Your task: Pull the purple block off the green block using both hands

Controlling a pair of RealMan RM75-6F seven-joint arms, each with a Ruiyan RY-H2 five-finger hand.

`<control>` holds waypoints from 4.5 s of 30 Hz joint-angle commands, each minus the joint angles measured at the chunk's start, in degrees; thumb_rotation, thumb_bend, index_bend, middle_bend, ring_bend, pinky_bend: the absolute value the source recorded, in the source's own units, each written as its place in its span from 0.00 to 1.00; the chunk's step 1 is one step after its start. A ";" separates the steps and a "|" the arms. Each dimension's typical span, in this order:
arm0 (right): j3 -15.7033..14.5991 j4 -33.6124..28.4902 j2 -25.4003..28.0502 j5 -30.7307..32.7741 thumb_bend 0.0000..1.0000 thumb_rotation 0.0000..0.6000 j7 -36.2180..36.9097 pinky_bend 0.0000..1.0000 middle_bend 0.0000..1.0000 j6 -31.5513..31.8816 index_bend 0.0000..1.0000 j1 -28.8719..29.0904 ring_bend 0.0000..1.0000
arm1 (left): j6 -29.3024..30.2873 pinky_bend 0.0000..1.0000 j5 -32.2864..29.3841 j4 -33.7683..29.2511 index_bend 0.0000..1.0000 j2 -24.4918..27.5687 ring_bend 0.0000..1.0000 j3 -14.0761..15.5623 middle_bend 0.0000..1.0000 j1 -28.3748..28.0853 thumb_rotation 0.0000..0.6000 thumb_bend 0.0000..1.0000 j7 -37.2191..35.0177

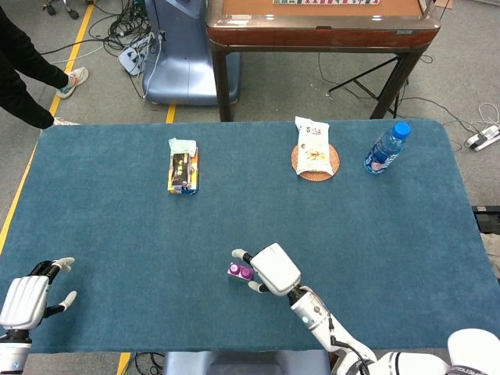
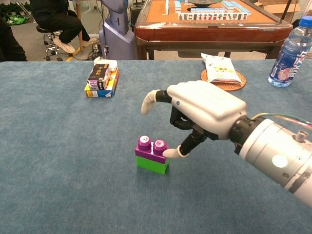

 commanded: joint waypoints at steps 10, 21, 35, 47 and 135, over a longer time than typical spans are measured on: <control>-0.26 5.03 -4.28 0.66 0.00 1.00 0.24 1.00 1.00 -1.31 0.21 2.45 1.00 | 0.09 0.59 -0.12 0.47 0.32 -0.15 0.29 0.17 0.36 0.38 1.00 0.25 -0.54; -0.52 8.49 -6.12 1.40 0.00 1.00 -0.78 1.00 1.00 0.10 0.21 2.42 1.00 | -0.14 0.59 -0.13 1.27 0.32 -0.77 0.29 0.28 0.36 0.50 1.00 0.25 -1.16; -1.13 8.74 -3.61 3.41 0.00 1.00 -0.09 1.00 1.00 0.86 0.21 1.20 1.00 | -0.66 0.59 0.06 0.52 0.32 -0.94 0.29 0.20 0.36 0.10 1.00 0.25 -0.26; -2.03 7.43 -1.17 3.86 0.00 1.00 3.17 1.00 1.00 1.18 0.21 0.29 1.00 | -0.75 0.59 0.18 -0.26 0.32 -0.86 0.29 0.24 0.36 -0.04 1.00 0.25 0.65; -0.18 -14.93 9.28 55.40 0.24 1.00 -17.41 1.00 1.00 -4.55 0.47 24.42 1.00 | -0.42 0.59 0.22 1.31 0.32 -1.62 0.29 0.89 0.36 0.98 1.00 0.25 -1.06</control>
